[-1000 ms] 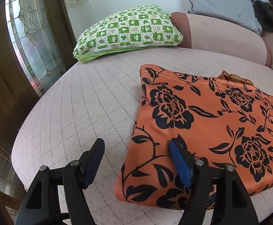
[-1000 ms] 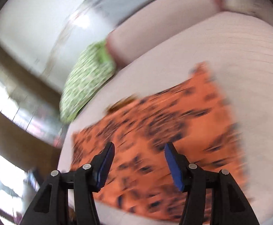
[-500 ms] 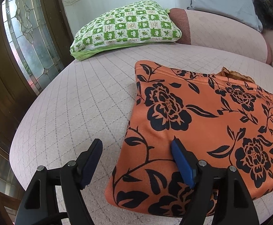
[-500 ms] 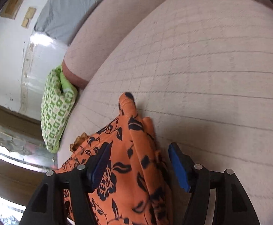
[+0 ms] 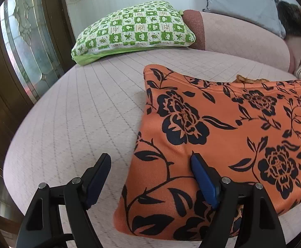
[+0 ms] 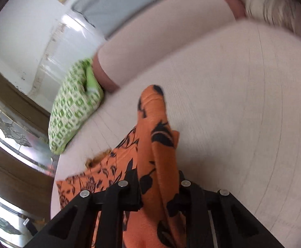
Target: Fold small clothes
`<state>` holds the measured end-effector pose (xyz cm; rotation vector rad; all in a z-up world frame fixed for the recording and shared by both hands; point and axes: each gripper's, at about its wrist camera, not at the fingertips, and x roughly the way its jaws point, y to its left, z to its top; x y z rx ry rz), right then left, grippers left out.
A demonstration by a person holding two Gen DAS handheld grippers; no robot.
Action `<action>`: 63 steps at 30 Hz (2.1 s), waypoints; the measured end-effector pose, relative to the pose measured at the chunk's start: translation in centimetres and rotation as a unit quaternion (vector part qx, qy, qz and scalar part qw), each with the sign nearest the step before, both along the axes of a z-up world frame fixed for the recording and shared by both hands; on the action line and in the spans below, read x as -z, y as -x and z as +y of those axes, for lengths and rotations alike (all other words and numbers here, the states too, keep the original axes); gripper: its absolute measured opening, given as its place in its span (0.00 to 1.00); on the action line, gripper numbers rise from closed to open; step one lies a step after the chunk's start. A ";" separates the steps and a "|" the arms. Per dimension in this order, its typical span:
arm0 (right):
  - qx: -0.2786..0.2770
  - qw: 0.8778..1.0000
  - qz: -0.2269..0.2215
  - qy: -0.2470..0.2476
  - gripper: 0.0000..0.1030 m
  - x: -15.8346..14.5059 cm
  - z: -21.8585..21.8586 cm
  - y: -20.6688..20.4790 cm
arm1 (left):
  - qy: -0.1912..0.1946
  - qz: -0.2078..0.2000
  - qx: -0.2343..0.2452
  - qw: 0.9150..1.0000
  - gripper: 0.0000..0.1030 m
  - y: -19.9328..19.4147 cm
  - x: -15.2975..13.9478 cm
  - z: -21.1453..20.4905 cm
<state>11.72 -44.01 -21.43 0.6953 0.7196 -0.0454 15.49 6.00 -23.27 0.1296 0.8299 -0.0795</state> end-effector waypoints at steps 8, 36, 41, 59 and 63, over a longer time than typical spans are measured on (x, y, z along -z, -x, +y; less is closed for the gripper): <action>0.021 0.994 0.111 0.010 0.31 5.7 -0.7 -4.8 | 0.001 0.014 0.000 1.000 0.78 -0.1 0.4 -0.5; -0.062 0.989 0.087 0.106 0.38 1.8 14.0 7.7 | -0.017 -0.029 -0.003 0.999 0.78 1.9 -0.6 0.7; -0.075 0.992 0.032 0.099 0.38 0.0 15.4 6.6 | -0.004 -0.019 -0.008 1.000 0.78 1.3 -0.5 0.8; -0.012 0.994 0.034 0.107 0.38 -2.4 13.2 1.4 | 0.051 -0.080 -0.029 0.995 0.78 1.0 -3.4 0.2; 0.058 0.996 0.040 0.060 0.38 -2.0 6.8 1.0 | 0.055 -0.072 -0.033 0.995 0.78 -1.0 -3.5 -1.7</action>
